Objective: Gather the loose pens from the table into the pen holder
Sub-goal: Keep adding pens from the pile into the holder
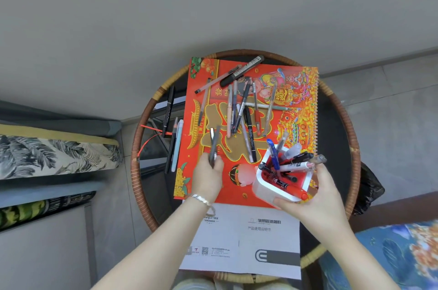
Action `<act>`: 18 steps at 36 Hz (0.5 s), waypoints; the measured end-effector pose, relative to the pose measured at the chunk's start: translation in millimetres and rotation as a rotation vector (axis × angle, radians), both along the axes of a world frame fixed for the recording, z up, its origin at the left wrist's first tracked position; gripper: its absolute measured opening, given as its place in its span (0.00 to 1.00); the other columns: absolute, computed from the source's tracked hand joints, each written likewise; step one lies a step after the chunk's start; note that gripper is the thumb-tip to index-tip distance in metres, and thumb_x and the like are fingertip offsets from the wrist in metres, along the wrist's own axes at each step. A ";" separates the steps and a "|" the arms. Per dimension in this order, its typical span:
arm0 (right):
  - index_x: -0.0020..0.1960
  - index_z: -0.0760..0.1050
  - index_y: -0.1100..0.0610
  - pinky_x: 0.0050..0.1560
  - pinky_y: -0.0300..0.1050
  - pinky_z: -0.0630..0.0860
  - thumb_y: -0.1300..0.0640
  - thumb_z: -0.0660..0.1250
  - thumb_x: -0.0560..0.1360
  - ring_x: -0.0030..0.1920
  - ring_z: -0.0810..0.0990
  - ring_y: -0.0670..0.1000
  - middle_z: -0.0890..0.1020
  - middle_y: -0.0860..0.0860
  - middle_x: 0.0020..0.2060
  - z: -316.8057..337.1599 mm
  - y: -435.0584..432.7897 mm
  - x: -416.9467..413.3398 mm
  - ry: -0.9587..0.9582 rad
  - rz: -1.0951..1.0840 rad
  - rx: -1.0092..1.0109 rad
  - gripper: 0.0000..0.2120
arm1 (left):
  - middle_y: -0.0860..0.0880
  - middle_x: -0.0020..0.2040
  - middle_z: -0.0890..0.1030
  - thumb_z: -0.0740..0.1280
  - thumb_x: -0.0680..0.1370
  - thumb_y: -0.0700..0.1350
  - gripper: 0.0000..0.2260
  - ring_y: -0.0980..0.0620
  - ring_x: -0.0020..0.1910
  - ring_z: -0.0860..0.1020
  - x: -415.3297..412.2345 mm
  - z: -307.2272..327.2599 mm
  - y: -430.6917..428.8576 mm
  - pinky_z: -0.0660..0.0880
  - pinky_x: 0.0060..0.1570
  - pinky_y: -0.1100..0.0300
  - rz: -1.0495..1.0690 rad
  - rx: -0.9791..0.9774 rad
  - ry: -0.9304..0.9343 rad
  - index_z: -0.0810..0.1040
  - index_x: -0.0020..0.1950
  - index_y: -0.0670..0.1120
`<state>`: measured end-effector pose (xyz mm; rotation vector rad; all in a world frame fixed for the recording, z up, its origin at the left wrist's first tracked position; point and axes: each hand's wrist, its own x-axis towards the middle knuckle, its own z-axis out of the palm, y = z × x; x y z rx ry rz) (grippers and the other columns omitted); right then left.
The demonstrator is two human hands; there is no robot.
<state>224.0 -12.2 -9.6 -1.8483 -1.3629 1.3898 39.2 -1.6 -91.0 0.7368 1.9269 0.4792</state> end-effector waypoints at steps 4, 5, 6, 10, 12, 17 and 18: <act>0.45 0.72 0.35 0.39 0.30 0.73 0.45 0.78 0.48 0.47 0.79 0.34 0.79 0.45 0.49 -1.3 -2.8 2.1 -0.007 0.028 -0.018 0.28 | 0.54 0.38 0.79 0.54 0.81 0.44 0.07 0.50 0.41 0.79 -7.3 52.2 1.9 0.72 0.37 0.72 0.137 0.241 -0.203 0.70 0.51 0.45; 0.45 0.72 0.37 0.41 0.31 0.73 0.47 0.80 0.49 0.47 0.79 0.35 0.79 0.46 0.50 -2.3 -3.5 1.9 -0.004 0.036 -0.021 0.28 | 0.56 0.39 0.81 0.54 0.81 0.42 0.06 0.49 0.47 0.81 -8.6 65.9 1.8 0.74 0.45 0.67 0.162 0.329 -0.290 0.69 0.52 0.49; 0.46 0.72 0.38 0.42 0.34 0.74 0.48 0.81 0.50 0.47 0.80 0.37 0.80 0.46 0.50 -3.1 -4.0 1.0 -0.002 0.041 -0.020 0.29 | 0.56 0.40 0.81 0.54 0.81 0.39 0.08 0.48 0.51 0.81 -9.6 79.4 2.1 0.74 0.52 0.62 0.173 0.424 -0.360 0.69 0.53 0.52; 0.46 0.70 0.31 0.46 0.41 0.75 0.42 0.75 0.48 0.50 0.80 0.44 0.80 0.46 0.49 -3.2 -6.9 -6.5 -0.013 0.038 0.003 0.28 | 0.54 0.43 0.83 0.58 0.78 0.39 0.10 0.46 0.57 0.79 -11.3 108.3 1.9 0.71 0.62 0.51 0.216 0.669 -0.553 0.68 0.55 0.52; 0.45 0.69 0.29 0.45 0.39 0.73 0.42 0.74 0.48 0.51 0.79 0.44 0.79 0.45 0.49 0.1 -7.7 -12.3 -0.007 0.046 0.008 0.28 | 0.53 0.43 0.83 0.60 0.75 0.39 0.09 0.48 0.57 0.80 -4.8 109.8 3.6 0.73 0.60 0.53 0.240 0.673 -0.586 0.70 0.52 0.52; 0.48 0.70 0.32 0.45 0.38 0.73 0.44 0.75 0.50 0.52 0.80 0.45 0.81 0.45 0.49 5.7 -8.7 -22.7 0.031 0.062 0.031 0.28 | 0.48 0.45 0.81 0.61 0.76 0.31 0.12 0.54 0.54 0.80 19.9 107.0 0.7 0.75 0.55 0.64 0.230 0.612 -0.552 0.71 0.46 0.49; 0.47 0.70 0.33 0.45 0.39 0.74 0.45 0.75 0.50 0.51 0.80 0.46 0.81 0.46 0.49 5.0 -9.4 -22.4 0.029 0.061 0.036 0.28 | 0.49 0.44 0.81 0.61 0.76 0.31 0.11 0.55 0.55 0.80 23.3 106.7 -0.5 0.75 0.55 0.66 0.222 0.611 -0.571 0.70 0.45 0.48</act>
